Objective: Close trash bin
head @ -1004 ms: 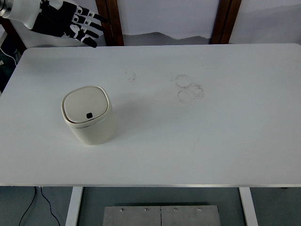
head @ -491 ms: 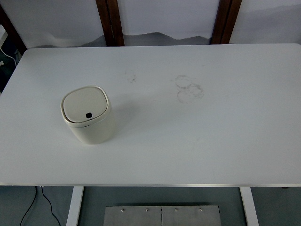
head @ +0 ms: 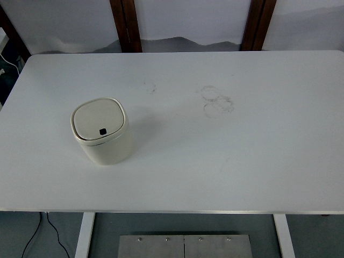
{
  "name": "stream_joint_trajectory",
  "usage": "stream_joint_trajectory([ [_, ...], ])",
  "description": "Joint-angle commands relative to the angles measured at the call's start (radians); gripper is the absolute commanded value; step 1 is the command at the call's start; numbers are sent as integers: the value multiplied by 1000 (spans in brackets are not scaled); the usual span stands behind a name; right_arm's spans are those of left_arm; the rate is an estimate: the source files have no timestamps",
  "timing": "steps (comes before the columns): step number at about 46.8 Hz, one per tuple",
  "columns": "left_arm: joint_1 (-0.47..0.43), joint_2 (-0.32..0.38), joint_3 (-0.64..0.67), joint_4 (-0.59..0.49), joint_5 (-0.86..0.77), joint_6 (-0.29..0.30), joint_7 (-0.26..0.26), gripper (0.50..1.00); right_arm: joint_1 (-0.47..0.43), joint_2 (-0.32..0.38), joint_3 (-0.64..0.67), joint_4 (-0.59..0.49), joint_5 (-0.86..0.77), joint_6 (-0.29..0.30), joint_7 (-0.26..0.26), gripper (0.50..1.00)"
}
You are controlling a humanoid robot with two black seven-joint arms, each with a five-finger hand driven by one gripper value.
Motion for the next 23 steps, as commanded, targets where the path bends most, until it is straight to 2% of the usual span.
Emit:
stream_joint_trajectory([
  [1,54,0,-43,18,-15,0,-17,1000,0,0,0,0,1,0,0,995],
  [14,228,0,-147,58,-97,0,-22,1000,0,0,0,0,0,0,0,995],
  [23,314,-12,-196,72,-126,0,-22,1000,0,0,0,0,0,0,0,995],
])
